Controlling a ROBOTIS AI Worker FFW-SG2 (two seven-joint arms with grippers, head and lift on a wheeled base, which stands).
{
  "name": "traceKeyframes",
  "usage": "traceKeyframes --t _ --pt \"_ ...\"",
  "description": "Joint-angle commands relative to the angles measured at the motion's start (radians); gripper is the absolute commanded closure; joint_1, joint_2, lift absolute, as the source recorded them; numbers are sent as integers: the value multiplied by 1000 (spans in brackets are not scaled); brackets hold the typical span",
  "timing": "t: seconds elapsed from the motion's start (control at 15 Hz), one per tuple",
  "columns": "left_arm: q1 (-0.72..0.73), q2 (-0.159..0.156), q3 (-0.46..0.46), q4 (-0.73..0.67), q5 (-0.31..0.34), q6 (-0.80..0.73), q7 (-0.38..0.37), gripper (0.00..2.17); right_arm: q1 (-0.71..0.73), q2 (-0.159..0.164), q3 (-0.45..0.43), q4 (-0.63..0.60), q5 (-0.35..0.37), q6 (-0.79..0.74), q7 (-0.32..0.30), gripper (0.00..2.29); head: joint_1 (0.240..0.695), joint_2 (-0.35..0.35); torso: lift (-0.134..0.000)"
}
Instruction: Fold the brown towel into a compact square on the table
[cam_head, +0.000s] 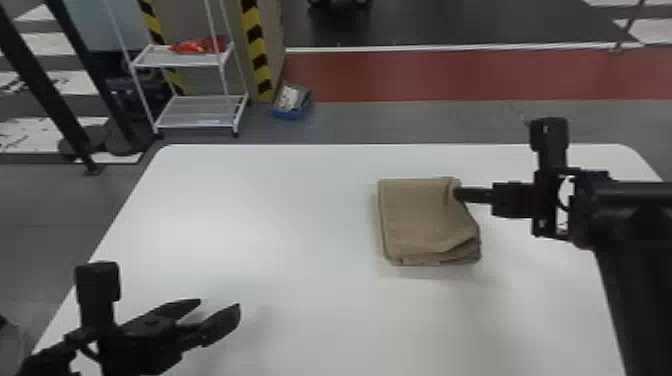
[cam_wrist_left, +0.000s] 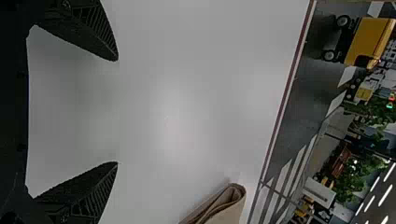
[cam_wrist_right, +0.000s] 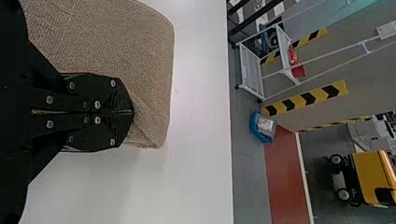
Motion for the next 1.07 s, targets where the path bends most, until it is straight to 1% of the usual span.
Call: traceKeyframes --t 0.0,0.13,0.2,0.27,0.33,0.4,0.47,0.53,0.6,0.73,0.8,0.93,1.0 --pt "3 0 5 -1 3 0 -2 87 -2 6 22 5 0 -2 0 1744 695 91 -123" --pt "3 0 6 -2 8 0 -2 87 28 6 10 -21 11 26 12 1744 695 104 -123" --pt "3 0 6 -2 10 0 -3 87 58 -3 2 -78 17 59 14 1740 695 106 -123" --pt "3 0 6 -2 10 0 -3 87 104 -18 -19 -159 22 115 14 1612 695 107 -123" --pt "3 0 5 -2 10 0 -3 87 155 -27 -58 -242 22 148 14 1139 695 103 -123" --pt "1 0 -3 -4 10 3 -2 87 202 -29 -105 -324 12 185 14 454 695 78 -123" --pt "-1 -2 -12 -8 10 6 1 87 238 -43 -127 -386 2 225 15 83 695 62 -123" --pt "-4 -2 -28 -19 8 9 7 87 282 -53 -137 -459 -21 234 14 29 695 40 -123" --pt "-5 -3 -41 -28 5 12 12 87 316 -55 -153 -512 -55 231 17 56 695 21 -123" --pt "1 -8 -58 -45 0 21 17 87 336 -55 -151 -549 -115 207 20 154 695 -25 -123" --pt "6 -8 -63 -54 -4 21 17 87 328 -46 -134 -549 -136 207 20 161 695 -28 -123" --pt "29 -9 -52 -70 -3 18 18 87 305 -26 -68 -544 -121 185 5 167 695 -18 -123" --pt "39 -8 -37 -74 -3 18 15 87 293 -17 -28 -521 -107 167 -3 167 695 -4 -123"
